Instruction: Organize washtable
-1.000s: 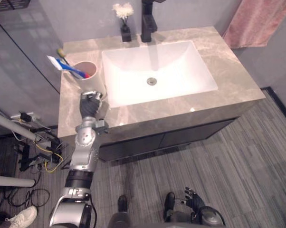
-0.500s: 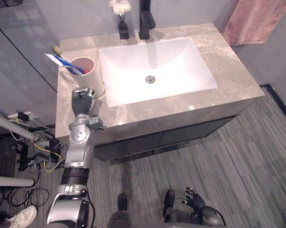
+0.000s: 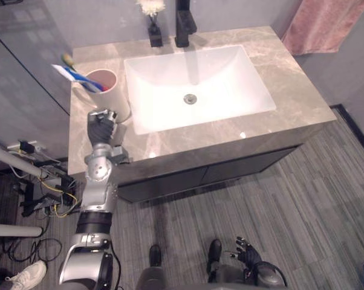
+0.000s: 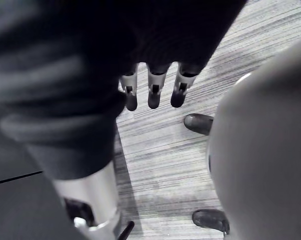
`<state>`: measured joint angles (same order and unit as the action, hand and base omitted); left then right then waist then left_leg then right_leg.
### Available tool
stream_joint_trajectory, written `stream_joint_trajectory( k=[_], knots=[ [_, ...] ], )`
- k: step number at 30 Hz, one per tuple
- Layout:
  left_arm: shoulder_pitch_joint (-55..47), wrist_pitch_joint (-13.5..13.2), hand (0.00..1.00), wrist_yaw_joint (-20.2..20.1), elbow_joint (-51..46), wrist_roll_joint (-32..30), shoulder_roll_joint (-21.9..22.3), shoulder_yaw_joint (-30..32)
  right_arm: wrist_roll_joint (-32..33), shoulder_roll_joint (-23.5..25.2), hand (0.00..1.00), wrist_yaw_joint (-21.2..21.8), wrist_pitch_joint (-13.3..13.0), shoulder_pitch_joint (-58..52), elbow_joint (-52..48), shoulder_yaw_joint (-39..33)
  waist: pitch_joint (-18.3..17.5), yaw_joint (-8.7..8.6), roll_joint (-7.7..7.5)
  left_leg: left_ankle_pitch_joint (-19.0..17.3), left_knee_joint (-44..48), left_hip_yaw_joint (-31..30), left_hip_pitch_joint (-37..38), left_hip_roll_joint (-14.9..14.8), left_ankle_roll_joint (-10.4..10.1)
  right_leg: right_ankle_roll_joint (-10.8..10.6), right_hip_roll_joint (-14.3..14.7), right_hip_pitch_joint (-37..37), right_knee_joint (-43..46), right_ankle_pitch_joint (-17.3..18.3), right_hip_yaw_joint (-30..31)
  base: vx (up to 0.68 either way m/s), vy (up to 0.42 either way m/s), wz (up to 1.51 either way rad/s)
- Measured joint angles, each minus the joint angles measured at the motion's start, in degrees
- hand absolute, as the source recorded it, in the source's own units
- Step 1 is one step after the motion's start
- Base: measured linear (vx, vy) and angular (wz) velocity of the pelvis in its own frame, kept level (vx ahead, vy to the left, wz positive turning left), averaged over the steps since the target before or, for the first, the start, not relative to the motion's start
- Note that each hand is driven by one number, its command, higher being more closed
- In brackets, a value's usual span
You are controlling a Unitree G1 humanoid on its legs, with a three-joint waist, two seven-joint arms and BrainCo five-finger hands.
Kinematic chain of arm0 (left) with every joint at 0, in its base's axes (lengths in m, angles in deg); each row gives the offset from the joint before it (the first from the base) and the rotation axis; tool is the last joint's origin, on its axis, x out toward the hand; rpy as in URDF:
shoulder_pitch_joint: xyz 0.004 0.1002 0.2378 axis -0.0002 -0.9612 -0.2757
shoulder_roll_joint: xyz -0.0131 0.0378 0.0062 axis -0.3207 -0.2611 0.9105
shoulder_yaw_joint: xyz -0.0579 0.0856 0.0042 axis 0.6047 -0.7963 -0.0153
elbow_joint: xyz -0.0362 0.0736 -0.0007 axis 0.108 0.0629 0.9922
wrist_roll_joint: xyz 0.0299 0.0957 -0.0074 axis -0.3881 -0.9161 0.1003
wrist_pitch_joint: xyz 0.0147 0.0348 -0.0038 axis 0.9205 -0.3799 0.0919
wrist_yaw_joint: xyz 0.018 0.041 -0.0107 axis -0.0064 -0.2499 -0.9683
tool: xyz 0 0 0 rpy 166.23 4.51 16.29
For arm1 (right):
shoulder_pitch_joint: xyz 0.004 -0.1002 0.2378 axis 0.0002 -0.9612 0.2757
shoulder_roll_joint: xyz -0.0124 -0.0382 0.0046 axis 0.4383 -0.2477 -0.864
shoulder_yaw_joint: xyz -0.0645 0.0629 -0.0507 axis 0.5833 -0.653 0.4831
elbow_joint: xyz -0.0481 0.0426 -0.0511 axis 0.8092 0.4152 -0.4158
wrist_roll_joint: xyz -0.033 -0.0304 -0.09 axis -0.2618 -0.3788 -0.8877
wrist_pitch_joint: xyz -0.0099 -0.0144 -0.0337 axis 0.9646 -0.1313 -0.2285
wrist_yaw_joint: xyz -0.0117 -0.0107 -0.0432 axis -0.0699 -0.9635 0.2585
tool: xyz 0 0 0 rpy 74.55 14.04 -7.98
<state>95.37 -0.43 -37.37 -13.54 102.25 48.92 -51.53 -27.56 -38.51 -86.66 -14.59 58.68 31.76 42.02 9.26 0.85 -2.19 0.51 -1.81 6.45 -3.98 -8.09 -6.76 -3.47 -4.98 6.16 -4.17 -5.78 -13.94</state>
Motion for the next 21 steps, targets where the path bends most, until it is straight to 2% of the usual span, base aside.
stream_joint_trajectory(
  k=[21],
  knots=[
    [3.74, 0.32, 1.0, 0.15, 1.39, -0.05, -2.45, -0.05, 0.03, -0.15, 0.0, 0.0, -0.07, -0.1, -0.9, 0.04, 2.2, 0.07, -0.42, -0.22, 0.57, 0.02, -0.39, -0.02, -0.05, -0.03, -0.02, 0.21, 0.08, -0.02, 0.05, 0.0, 0.0, 0.0]
  ],
)
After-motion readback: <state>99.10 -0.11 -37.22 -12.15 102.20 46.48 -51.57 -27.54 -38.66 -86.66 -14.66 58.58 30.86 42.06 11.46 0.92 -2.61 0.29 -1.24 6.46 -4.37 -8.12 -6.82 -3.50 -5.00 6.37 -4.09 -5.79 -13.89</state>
